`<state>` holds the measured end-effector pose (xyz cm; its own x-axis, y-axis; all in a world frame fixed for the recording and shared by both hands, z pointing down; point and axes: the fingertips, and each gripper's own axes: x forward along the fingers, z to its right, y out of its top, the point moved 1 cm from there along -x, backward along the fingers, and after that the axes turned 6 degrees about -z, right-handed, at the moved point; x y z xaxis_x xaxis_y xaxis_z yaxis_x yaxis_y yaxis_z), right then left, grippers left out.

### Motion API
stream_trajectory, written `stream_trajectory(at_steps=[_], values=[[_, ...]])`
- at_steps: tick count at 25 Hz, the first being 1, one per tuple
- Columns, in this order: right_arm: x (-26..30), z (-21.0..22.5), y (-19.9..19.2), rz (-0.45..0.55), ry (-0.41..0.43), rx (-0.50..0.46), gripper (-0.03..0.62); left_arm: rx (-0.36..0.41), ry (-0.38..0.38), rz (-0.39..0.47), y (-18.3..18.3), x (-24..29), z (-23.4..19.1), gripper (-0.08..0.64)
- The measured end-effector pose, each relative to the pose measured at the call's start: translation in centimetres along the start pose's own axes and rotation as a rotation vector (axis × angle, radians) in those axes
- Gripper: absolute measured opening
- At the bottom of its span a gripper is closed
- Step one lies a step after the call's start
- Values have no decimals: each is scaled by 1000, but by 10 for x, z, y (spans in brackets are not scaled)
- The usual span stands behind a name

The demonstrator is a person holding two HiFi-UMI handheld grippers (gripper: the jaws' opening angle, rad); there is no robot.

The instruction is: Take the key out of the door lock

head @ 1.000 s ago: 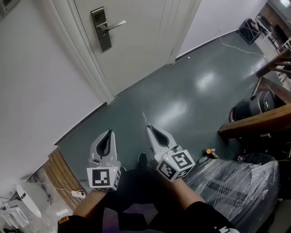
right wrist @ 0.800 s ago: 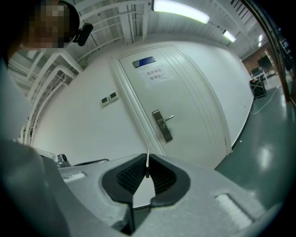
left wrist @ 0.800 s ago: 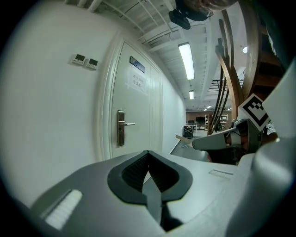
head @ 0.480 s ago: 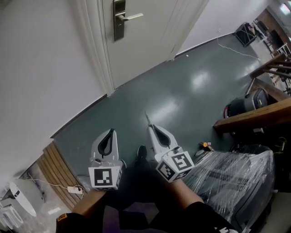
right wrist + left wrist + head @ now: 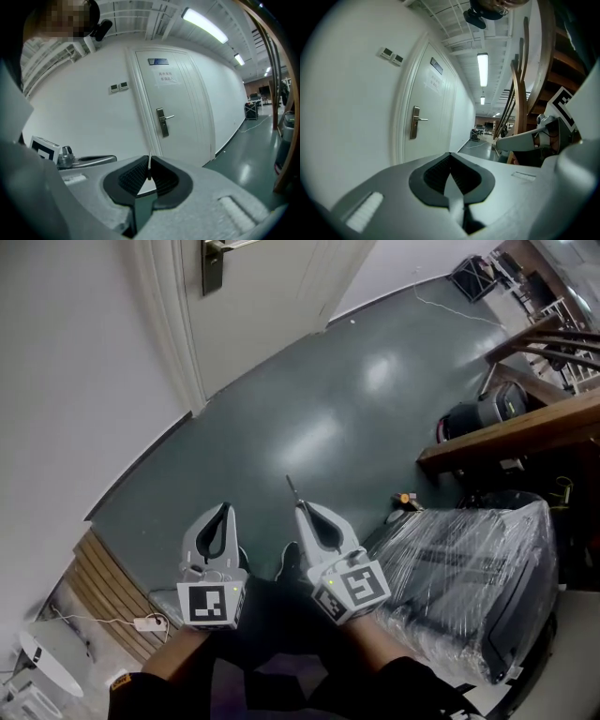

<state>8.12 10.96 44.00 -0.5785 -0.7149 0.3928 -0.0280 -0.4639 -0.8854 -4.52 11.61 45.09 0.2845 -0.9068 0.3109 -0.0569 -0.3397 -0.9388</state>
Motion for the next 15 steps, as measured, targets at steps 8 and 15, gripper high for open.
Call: stream_trajectory(at_steps=[8,15], values=[[-45,29,-20,19,-7,-18,15,61,-4,5,4,6,57,17],[-84,72,-23,49,-64,3,15,114,-45,-27,-12,12,116,17]])
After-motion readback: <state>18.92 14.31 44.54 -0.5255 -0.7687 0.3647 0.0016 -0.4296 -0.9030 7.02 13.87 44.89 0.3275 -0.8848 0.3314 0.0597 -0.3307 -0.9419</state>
